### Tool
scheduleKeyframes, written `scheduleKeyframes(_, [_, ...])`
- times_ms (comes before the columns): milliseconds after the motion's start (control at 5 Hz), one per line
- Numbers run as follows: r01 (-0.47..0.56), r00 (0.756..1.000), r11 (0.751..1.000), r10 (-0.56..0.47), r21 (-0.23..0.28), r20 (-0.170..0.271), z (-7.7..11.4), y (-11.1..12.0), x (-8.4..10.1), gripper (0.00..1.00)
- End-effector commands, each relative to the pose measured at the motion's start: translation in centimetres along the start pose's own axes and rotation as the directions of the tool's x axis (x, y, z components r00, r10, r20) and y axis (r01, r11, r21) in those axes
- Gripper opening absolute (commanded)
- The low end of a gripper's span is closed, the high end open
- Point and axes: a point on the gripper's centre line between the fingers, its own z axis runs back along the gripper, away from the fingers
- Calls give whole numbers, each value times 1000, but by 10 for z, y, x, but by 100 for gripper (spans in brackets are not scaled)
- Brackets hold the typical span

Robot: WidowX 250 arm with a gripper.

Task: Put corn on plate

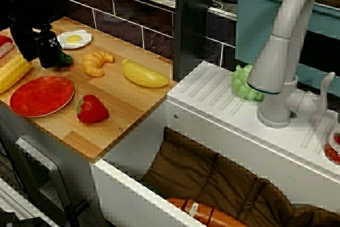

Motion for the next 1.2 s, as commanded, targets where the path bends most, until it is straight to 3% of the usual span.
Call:
scheduleKeyframes(0, [0,1000,1000,0,0,0,0,0,0,100])
scheduleKeyframes(400, [-88,996,995,87,-46,-13,41,20,11,100])
scheduleKeyframes(800, [-106,994,985,108,-133,8,103,29,-18,100])
scheduleKeyframes(1000, [-167,986,973,167,-158,-8,98,49,-35,100])
